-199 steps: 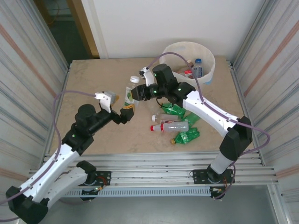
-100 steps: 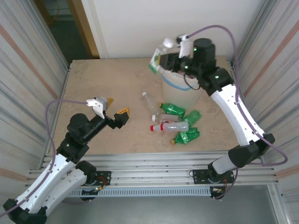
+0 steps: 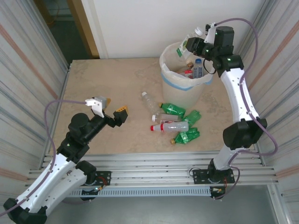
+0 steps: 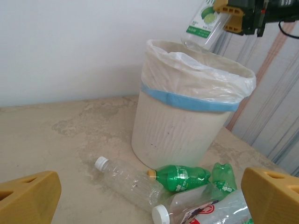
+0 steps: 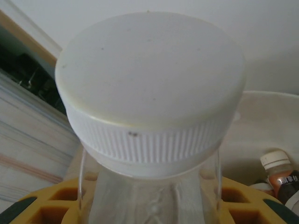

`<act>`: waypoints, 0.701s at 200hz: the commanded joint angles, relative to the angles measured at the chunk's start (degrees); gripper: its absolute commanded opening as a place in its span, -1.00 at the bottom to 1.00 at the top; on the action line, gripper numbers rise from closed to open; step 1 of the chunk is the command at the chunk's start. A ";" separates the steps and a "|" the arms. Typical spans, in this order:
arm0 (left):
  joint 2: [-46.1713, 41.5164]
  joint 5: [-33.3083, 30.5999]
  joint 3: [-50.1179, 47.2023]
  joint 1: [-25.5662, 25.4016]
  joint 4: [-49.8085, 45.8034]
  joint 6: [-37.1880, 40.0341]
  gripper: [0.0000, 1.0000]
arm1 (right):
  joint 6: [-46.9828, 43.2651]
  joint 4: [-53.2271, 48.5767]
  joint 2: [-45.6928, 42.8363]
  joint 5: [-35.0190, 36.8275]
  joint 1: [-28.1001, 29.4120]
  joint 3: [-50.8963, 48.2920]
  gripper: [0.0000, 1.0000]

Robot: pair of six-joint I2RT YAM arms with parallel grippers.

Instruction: Put the plastic bottles in the bin

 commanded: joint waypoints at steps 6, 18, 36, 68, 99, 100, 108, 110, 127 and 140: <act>-0.44 -3.42 1.41 -0.11 -1.07 -1.62 0.98 | 3.30 -1.20 3.36 -1.44 0.28 2.45 -0.50; -0.31 -4.28 1.55 -0.14 -1.46 -1.97 0.98 | 4.00 -1.19 4.73 -1.76 0.31 2.39 -0.50; -0.15 -5.30 1.59 -0.17 -1.98 -2.25 0.97 | 4.87 -1.35 6.33 -2.04 0.56 2.18 -0.49; 0.67 -6.66 1.78 -0.09 -2.61 -2.75 0.98 | 5.91 -1.42 8.58 -2.95 1.52 1.75 -0.47; 2.12 -6.69 2.28 -0.13 -2.96 -3.09 0.98 | 6.98 -1.28 10.67 -3.52 2.44 1.83 -0.44; 2.18 -6.73 2.27 -0.15 -2.96 -3.12 0.98 | 6.99 -1.23 10.72 -3.50 2.48 1.83 -0.43; 2.56 -6.63 2.44 -0.16 -3.20 -3.05 0.97 | 7.26 -1.19 11.22 -3.61 2.64 1.88 -0.42; 2.65 -6.60 2.50 -0.15 -3.16 -3.05 0.98 | 7.31 -1.26 11.35 -3.60 2.69 1.84 -0.42; 3.28 -6.68 2.76 -0.14 -3.16 -3.05 0.97 | 7.62 -1.19 12.40 -3.37 3.05 1.92 -0.37; 3.70 -6.63 2.82 -0.09 -3.22 -3.17 0.97 | 7.89 -1.26 13.05 -3.18 3.15 1.98 -0.34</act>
